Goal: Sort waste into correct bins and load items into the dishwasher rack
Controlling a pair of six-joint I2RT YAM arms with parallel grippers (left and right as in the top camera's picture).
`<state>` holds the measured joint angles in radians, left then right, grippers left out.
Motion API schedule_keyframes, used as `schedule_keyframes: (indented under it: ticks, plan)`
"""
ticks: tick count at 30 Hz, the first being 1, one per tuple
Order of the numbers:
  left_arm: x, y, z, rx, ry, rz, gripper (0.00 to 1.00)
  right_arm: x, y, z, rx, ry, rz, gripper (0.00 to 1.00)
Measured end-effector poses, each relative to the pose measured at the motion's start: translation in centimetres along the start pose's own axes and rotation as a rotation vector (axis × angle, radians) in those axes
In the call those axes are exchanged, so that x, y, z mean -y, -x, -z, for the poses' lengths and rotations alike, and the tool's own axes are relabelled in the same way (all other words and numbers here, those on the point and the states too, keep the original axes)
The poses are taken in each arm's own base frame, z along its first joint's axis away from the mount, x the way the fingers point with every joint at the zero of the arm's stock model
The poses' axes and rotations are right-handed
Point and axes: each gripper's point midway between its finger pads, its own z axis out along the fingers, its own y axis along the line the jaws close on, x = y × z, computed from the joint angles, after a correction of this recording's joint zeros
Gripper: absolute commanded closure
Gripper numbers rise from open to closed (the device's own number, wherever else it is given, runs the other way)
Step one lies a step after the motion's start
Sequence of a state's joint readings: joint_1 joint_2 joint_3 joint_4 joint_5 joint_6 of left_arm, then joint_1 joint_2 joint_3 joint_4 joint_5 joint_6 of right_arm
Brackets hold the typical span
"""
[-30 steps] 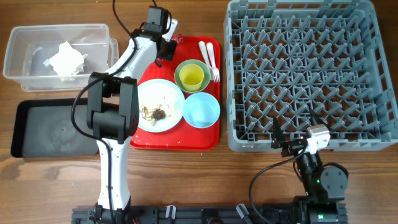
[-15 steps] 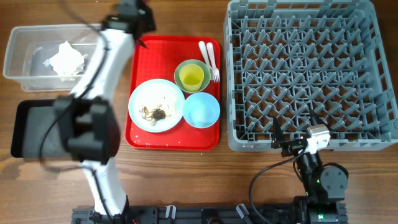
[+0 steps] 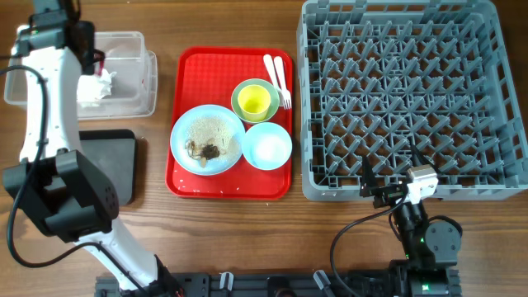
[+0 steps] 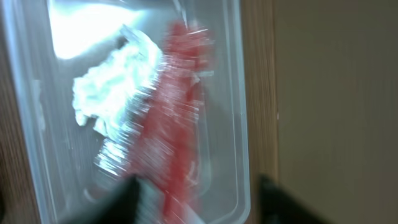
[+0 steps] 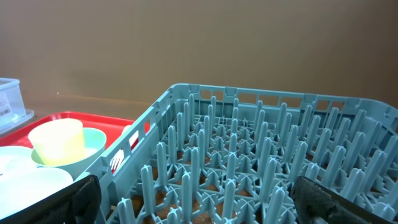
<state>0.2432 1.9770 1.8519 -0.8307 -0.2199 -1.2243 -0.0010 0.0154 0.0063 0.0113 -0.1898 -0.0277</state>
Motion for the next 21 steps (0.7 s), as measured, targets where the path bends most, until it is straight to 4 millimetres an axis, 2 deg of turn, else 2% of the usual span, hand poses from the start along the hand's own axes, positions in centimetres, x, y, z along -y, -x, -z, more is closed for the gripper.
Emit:
schedule_keyframes:
  ticks: [5,12,15,17,21]
  plan:
    - [-0.9,1.4,-0.3,0.011,0.025,0.064,0.00,0.0,0.0,0.0,0.000,0.000,0.000,0.00]
    - [-3.5,1.6,0.4,-0.005,0.119,0.059,0.00,0.0,0.0,0.0,0.000,0.000,0.000,0.00]
    - [-4.8,2.0,2.6,-0.013,0.158,0.056,0.00,0.0,0.0,0.0,0.000,0.000,0.000,0.00]
    - [-5.2,2.5,5.5,-0.010,0.150,0.059,0.00,0.0,0.0,0.0,0.000,0.000,0.000,0.00]
    - [-5.3,3.8,12.5,0.007,0.069,0.077,0.00,0.0,0.0,0.0,0.000,0.000,0.000,0.00]
